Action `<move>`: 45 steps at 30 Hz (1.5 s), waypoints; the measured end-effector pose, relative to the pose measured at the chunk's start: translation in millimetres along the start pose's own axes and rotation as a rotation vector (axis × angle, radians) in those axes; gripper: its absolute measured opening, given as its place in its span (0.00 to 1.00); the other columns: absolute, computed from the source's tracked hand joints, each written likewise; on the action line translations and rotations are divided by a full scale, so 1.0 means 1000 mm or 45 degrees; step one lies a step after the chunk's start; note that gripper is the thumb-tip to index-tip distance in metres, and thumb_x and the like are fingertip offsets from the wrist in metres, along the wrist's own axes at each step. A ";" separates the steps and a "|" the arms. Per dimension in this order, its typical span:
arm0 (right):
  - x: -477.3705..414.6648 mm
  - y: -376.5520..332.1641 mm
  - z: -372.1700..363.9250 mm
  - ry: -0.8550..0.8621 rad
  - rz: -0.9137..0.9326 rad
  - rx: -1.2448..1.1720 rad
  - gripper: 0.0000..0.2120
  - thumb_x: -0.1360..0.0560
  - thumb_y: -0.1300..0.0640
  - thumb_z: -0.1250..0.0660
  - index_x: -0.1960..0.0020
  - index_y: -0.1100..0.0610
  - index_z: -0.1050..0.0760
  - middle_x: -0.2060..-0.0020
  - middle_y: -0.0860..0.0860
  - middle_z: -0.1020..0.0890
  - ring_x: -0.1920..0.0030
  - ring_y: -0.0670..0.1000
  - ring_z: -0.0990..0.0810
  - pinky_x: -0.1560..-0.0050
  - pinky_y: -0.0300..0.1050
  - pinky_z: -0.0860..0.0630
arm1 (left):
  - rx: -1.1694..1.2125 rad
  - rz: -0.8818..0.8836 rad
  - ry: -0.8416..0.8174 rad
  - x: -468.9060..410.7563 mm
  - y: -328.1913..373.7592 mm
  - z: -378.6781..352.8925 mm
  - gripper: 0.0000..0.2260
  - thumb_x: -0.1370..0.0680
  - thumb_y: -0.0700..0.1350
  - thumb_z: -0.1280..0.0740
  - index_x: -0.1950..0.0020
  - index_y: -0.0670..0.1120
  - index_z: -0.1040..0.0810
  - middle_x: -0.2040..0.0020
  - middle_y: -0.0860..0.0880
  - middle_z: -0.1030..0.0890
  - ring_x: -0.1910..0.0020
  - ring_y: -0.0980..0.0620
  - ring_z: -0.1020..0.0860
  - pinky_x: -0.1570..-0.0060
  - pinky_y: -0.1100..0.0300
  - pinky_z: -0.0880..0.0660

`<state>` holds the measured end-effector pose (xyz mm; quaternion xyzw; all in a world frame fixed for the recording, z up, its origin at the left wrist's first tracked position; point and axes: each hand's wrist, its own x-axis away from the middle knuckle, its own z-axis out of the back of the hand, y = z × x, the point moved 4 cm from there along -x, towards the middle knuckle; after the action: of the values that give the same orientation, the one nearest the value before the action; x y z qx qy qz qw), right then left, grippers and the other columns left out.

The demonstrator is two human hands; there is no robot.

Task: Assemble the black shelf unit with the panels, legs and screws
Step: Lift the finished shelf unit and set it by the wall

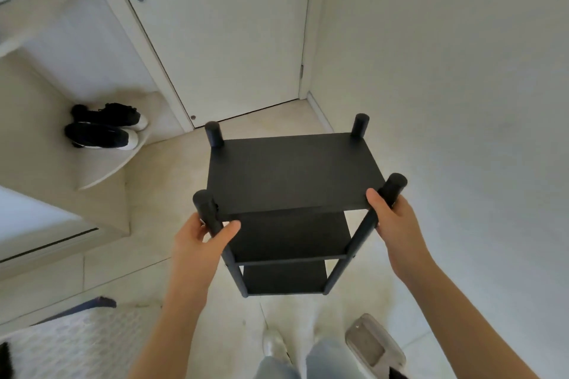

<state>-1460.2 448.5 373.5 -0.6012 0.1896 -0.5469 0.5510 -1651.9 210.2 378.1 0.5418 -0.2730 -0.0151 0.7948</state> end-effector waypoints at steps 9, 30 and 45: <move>-0.076 -0.021 0.009 0.172 -0.095 -0.077 0.12 0.21 0.48 0.35 0.40 0.52 0.27 0.49 0.50 0.21 0.48 0.52 0.23 0.38 0.54 0.27 | 0.071 0.096 -0.183 -0.087 0.066 -0.072 0.29 0.34 0.66 0.34 0.43 0.47 0.19 0.46 0.51 0.17 0.42 0.49 0.22 0.32 0.43 0.29; -0.200 -0.056 0.044 0.598 -0.429 -0.351 0.27 0.24 0.33 0.50 0.40 0.52 0.29 0.46 0.55 0.25 0.41 0.59 0.28 0.34 0.59 0.33 | -0.092 0.351 -0.689 -0.276 0.148 -0.269 0.40 0.33 0.65 0.38 0.28 0.42 0.29 0.27 0.42 0.28 0.27 0.40 0.31 0.26 0.42 0.37; -0.232 0.033 0.040 0.866 -0.851 -0.900 0.32 0.26 0.31 0.41 0.34 0.54 0.27 0.33 0.54 0.27 0.34 0.63 0.30 0.37 0.68 0.30 | -0.557 0.476 -1.084 -0.337 0.114 -0.391 0.10 0.18 0.49 0.36 0.41 0.44 0.26 0.41 0.44 0.24 0.32 0.42 0.30 0.31 0.47 0.34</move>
<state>-1489.7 648.8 249.0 -0.5662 0.3265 -0.7564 0.0236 -1793.0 698.4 233.4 0.2506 -0.6552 -0.1488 0.6970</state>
